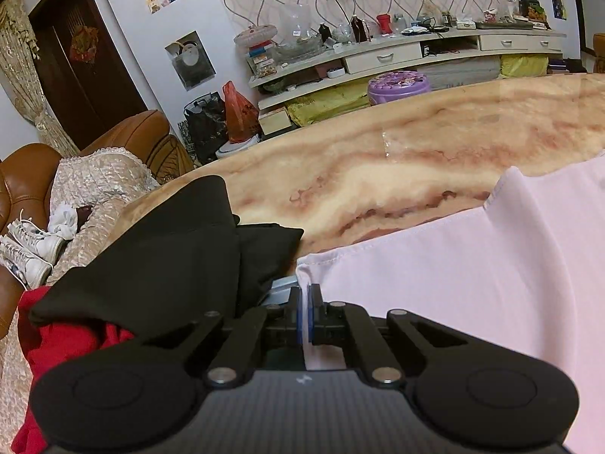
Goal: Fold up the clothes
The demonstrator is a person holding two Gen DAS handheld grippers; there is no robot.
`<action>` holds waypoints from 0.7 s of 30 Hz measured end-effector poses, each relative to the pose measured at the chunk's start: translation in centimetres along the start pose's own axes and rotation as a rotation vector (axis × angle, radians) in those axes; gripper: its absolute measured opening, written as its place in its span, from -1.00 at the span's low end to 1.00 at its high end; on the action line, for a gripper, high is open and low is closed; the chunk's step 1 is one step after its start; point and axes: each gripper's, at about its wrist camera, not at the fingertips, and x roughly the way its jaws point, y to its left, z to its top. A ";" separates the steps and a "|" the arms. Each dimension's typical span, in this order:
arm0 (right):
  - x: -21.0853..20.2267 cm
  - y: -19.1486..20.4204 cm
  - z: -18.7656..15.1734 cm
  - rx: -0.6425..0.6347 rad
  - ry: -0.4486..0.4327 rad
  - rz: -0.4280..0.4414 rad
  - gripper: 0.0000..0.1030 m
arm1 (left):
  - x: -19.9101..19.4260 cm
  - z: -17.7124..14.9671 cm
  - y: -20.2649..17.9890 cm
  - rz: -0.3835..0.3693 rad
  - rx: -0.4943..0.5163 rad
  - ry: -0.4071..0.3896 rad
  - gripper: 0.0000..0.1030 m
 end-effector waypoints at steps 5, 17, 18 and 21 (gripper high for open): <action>1.5 0.1 0.2 -0.040 0.033 -0.041 -0.78 | 0.1 0.1 -0.1 0.005 0.000 -0.002 -0.95; 1.4 -1.4 0.3 -0.065 -0.014 -0.138 -0.96 | 0.2 0.1 -0.3 0.010 -0.001 -0.007 -0.94; 1.6 -1.4 0.3 -0.066 -0.011 -0.140 -0.96 | 0.2 0.1 -0.3 0.011 0.000 -0.007 -0.94; 2.2 -1.6 0.2 -0.068 -0.002 -0.145 -0.94 | 0.2 0.1 -0.4 0.013 0.010 -0.004 -0.94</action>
